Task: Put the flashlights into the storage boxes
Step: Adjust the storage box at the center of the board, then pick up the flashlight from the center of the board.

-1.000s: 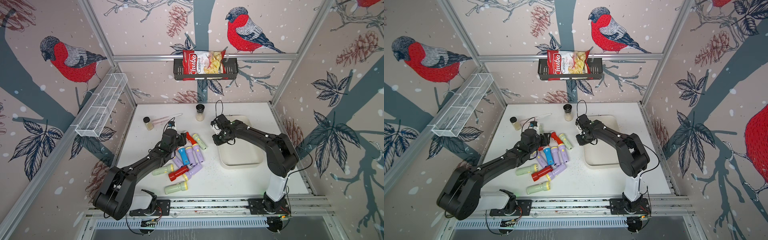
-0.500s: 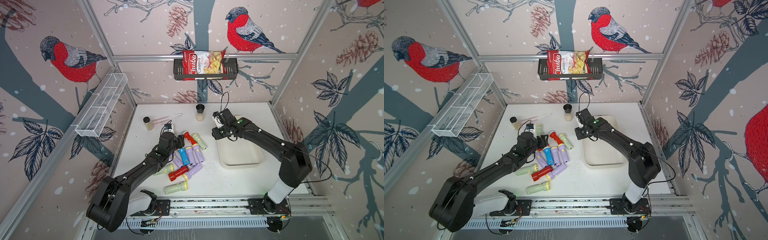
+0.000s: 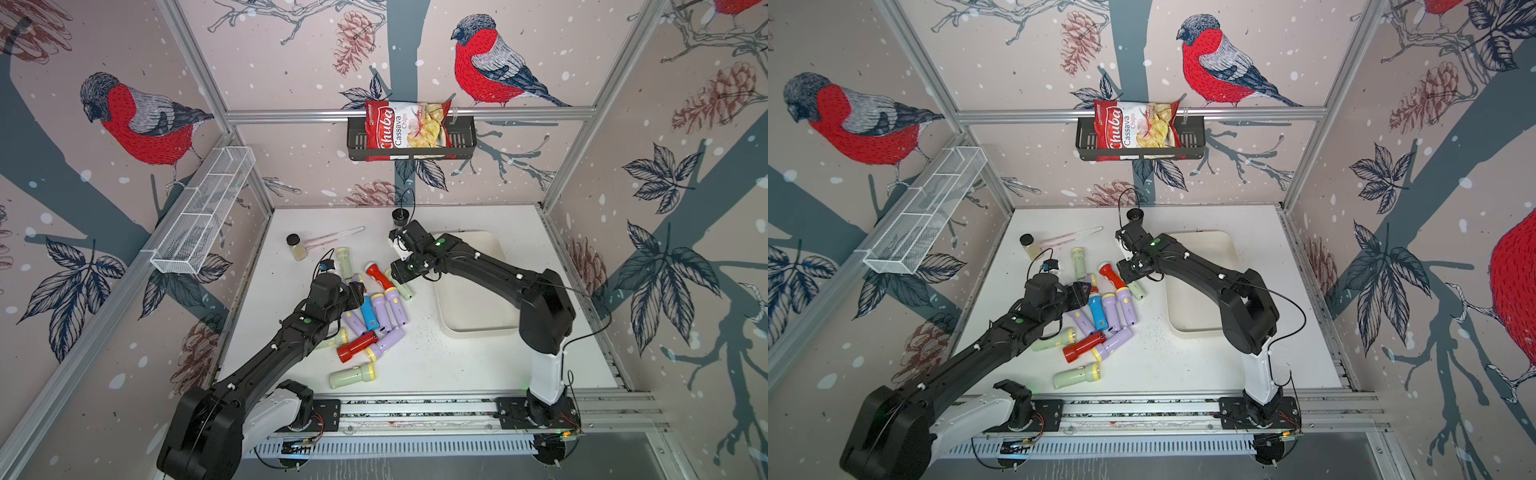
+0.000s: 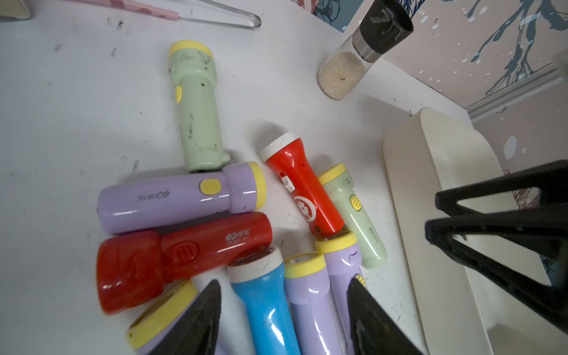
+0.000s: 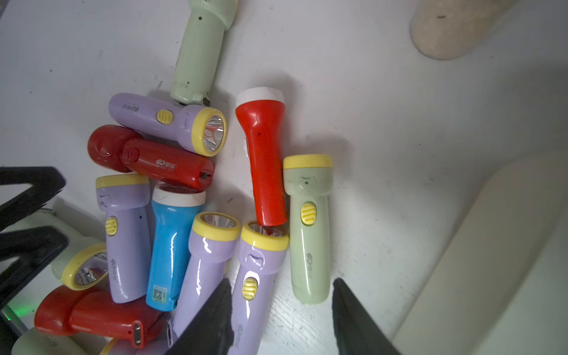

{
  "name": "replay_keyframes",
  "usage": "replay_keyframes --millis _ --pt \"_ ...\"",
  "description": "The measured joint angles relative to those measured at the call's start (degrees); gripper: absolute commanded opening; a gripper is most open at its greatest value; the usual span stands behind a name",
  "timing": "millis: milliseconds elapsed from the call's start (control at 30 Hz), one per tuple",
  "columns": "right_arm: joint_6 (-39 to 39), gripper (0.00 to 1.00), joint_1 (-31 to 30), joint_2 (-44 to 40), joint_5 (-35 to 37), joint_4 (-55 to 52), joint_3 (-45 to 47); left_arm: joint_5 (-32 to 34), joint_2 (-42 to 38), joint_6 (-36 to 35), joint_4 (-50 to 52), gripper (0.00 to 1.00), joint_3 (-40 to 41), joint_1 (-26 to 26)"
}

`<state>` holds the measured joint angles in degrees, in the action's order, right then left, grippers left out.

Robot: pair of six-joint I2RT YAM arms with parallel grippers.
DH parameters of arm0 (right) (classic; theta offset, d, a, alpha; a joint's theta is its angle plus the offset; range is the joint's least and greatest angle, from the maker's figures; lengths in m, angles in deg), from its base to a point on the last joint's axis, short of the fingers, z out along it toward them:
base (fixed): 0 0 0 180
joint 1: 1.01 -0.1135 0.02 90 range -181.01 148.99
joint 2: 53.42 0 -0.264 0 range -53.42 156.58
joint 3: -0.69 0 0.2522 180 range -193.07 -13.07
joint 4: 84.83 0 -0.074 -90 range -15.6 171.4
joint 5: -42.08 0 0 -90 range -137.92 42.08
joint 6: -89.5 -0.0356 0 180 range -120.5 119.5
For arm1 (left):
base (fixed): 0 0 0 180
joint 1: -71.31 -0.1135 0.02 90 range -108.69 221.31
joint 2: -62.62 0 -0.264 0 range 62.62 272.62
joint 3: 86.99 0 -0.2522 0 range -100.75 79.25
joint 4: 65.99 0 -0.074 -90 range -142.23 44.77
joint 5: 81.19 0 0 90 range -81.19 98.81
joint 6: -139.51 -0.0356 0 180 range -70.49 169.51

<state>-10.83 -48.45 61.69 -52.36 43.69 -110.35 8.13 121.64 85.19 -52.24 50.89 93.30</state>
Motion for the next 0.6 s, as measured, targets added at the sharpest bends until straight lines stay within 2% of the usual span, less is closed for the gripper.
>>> replay_keyframes --millis 267,600 --pt "1.42 0.56 0.26 9.14 -0.17 -3.26 -6.03 -2.34 -3.15 1.42 2.32 0.64 3.56 -4.96" --pt "1.38 0.52 2.10 11.10 1.25 -4.37 -6.49 -2.67 -3.06 1.01 3.54 0.64 4.13 -5.77"
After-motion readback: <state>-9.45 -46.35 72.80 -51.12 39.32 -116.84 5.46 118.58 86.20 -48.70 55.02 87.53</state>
